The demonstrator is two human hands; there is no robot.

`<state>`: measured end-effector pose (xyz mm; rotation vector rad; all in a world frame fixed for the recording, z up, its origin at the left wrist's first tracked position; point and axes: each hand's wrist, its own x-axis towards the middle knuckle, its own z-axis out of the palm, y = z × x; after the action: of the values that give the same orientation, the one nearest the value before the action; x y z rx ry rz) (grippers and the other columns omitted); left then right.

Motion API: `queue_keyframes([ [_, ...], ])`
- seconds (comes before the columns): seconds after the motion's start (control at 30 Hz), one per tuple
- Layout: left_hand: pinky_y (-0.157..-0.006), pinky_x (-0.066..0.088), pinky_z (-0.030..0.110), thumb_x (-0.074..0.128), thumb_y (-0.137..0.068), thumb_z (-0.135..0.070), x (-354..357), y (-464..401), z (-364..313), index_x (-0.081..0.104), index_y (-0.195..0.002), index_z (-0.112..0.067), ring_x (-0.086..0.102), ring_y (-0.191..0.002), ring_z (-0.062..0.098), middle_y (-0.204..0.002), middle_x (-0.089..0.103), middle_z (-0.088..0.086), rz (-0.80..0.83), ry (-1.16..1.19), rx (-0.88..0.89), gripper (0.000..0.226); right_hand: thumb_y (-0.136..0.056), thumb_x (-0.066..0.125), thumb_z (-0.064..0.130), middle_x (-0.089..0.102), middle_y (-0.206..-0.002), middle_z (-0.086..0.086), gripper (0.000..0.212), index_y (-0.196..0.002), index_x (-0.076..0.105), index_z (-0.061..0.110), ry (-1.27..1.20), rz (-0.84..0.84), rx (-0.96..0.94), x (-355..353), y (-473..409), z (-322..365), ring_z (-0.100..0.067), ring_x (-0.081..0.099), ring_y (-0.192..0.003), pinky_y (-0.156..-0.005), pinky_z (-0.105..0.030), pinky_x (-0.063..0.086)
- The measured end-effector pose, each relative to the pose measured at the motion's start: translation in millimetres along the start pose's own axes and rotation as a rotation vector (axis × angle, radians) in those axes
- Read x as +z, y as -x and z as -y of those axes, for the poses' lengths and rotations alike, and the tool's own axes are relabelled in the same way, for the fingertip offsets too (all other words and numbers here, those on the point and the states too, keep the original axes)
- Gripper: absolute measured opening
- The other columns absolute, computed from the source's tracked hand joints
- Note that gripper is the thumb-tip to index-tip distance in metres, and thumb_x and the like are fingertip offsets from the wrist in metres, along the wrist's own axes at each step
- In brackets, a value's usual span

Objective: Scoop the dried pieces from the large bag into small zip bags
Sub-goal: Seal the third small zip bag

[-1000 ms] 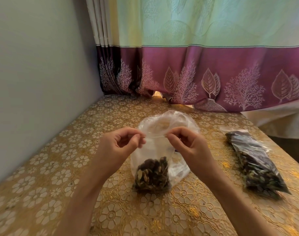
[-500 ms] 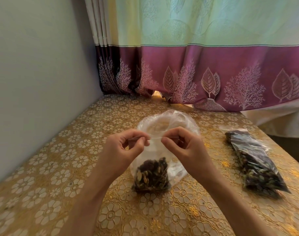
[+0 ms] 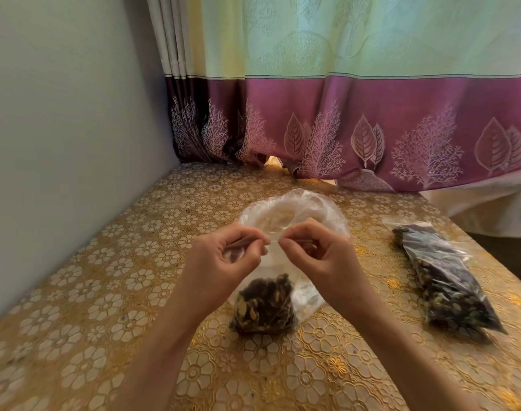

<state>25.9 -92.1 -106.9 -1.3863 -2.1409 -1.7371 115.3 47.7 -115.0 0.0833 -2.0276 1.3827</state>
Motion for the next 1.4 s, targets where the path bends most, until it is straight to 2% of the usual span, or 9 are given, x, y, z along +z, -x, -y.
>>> queue_keyframes([
  [0.13, -0.069, 0.053, 0.023, 0.068, -0.079, -0.011, 2, 1, -2, 0.069, -0.084, -0.015, 0.065, -0.074, 0.01, -0.076, 0.069, -0.004, -0.002, -0.017, 0.019, 0.006, -0.085, 0.063, 0.003, 0.06, -0.078, 0.005, 0.015, -0.083, 0.064, 0.017, 0.045, 0.009, -0.03, 0, 1, 0, -0.003, 0.058, -0.068, -0.064, -0.015, 0.046],
  [0.33, -0.061, 0.045, 0.01, 0.069, -0.078, -0.009, 4, 0, -3, 0.067, -0.081, -0.017, 0.059, -0.067, 0.001, -0.069, 0.064, -0.009, -0.013, -0.065, 0.078, 0.009, -0.084, 0.064, 0.001, 0.058, -0.077, 0.004, 0.015, -0.08, 0.063, 0.016, 0.099, -0.015, -0.045, 2, 2, -1, -0.004, 0.056, -0.067, -0.065, -0.017, 0.047],
  [0.5, -0.065, 0.05, 0.028, 0.068, -0.078, -0.01, 4, 0, 0, 0.068, -0.09, -0.018, 0.06, -0.073, 0.015, -0.078, 0.065, -0.004, 0.004, -0.16, 0.177, 0.014, -0.084, 0.065, 0.004, 0.059, -0.08, 0.004, 0.011, -0.083, 0.064, 0.015, 0.145, -0.016, -0.053, 5, 3, 0, -0.004, 0.057, -0.07, -0.066, -0.016, 0.048],
  [0.67, -0.064, 0.043, 0.012, 0.069, -0.077, -0.012, 3, -1, 3, 0.068, -0.086, -0.018, 0.057, -0.069, 0.008, -0.073, 0.062, -0.009, 0.001, -0.266, 0.239, 0.011, -0.083, 0.067, 0.004, 0.062, -0.08, -0.001, 0.01, -0.082, 0.065, 0.014, 0.128, -0.03, -0.021, 4, 4, -1, -0.006, 0.059, -0.07, -0.067, -0.017, 0.049],
  [0.83, -0.065, 0.048, 0.013, 0.069, -0.076, -0.016, -4, 0, 5, 0.067, -0.08, -0.02, 0.061, -0.07, 0.006, -0.071, 0.065, -0.008, 0.019, -0.141, 0.138, 0.006, -0.081, 0.069, 0.005, 0.062, -0.078, -0.001, 0.008, -0.08, 0.068, 0.013, 0.079, -0.007, 0.028, -2, 2, -2, -0.006, 0.057, -0.066, -0.063, -0.018, 0.047],
  [1.07, -0.044, 0.036, 0.014, 0.064, -0.074, -0.033, -21, 3, 14, 0.067, -0.075, -0.024, 0.043, -0.047, 0.011, -0.07, 0.066, -0.01, 0.023, -0.103, -0.038, 0.01, -0.079, 0.071, 0.009, 0.066, -0.076, -0.004, 0.002, -0.079, 0.069, 0.01, 0.025, -0.087, 0.145, -24, 2, -6, -0.01, 0.061, -0.068, -0.065, -0.022, 0.053],
  [1.23, -0.06, 0.05, 0.043, 0.069, -0.067, -0.038, -22, 1, 19, 0.064, -0.072, -0.012, 0.053, -0.064, 0.037, -0.073, 0.065, 0.008, -0.093, 0.03, -0.116, 0.027, -0.078, 0.069, 0.015, 0.068, -0.081, -0.012, 0.008, -0.082, 0.071, 0.008, -0.037, -0.102, 0.202, -22, 1, -5, -0.016, 0.064, -0.072, -0.069, -0.027, 0.056],
  [1.3, -0.059, 0.052, 0.036, 0.07, -0.063, -0.042, -20, -1, 24, 0.062, -0.071, -0.011, 0.055, -0.06, 0.031, -0.07, 0.066, 0.006, -0.145, 0.077, -0.135, 0.033, -0.079, 0.066, 0.018, 0.069, -0.083, -0.012, 0.009, -0.082, 0.071, 0.012, -0.032, -0.102, 0.185, -23, -1, -5, -0.019, 0.064, -0.074, -0.069, -0.026, 0.057],
  [1.4, -0.055, 0.051, 0.02, 0.068, -0.059, -0.055, -17, -2, 30, 0.062, -0.081, -0.013, 0.059, -0.058, 0.01, -0.071, 0.068, -0.002, -0.133, 0.176, -0.165, 0.048, -0.088, 0.059, 0.009, 0.066, -0.075, -0.004, 0.013, -0.085, 0.071, 0.008, -0.011, -0.13, 0.169, -22, -2, -9, -0.003, 0.061, -0.061, -0.061, -0.015, 0.051],
])
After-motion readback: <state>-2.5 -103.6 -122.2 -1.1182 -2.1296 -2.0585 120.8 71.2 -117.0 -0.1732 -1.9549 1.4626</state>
